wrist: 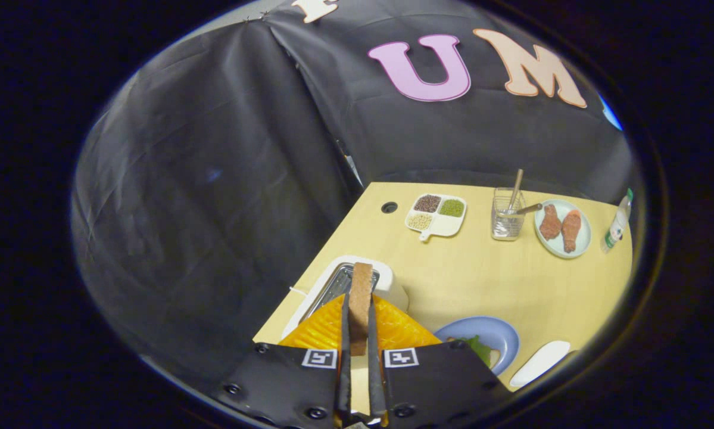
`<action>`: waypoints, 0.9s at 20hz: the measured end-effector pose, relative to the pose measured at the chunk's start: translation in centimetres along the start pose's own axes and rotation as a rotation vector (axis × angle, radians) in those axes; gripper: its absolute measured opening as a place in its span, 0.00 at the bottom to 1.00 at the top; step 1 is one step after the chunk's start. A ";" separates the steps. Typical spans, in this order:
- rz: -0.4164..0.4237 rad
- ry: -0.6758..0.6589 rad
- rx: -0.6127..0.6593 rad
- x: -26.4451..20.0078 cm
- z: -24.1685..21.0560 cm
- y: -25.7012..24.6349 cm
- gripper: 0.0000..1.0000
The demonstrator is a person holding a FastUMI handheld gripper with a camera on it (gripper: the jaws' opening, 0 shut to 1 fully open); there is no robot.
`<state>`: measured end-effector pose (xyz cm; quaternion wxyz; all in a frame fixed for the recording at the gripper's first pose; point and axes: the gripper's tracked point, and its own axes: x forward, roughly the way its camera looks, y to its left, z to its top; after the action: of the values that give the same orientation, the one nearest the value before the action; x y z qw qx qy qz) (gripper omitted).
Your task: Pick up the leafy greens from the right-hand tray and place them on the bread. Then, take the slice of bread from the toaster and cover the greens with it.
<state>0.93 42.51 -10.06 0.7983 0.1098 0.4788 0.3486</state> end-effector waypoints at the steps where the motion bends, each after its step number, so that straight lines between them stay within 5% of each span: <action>1: 0.000 -0.015 0.008 -0.4 0.0 -0.4 0.15; 18: -0.059 0.057 0.207 -2.3 -9.4 -9.8 0.15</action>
<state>-3.24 32.27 -18.35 0.7787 0.1676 0.5376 0.2765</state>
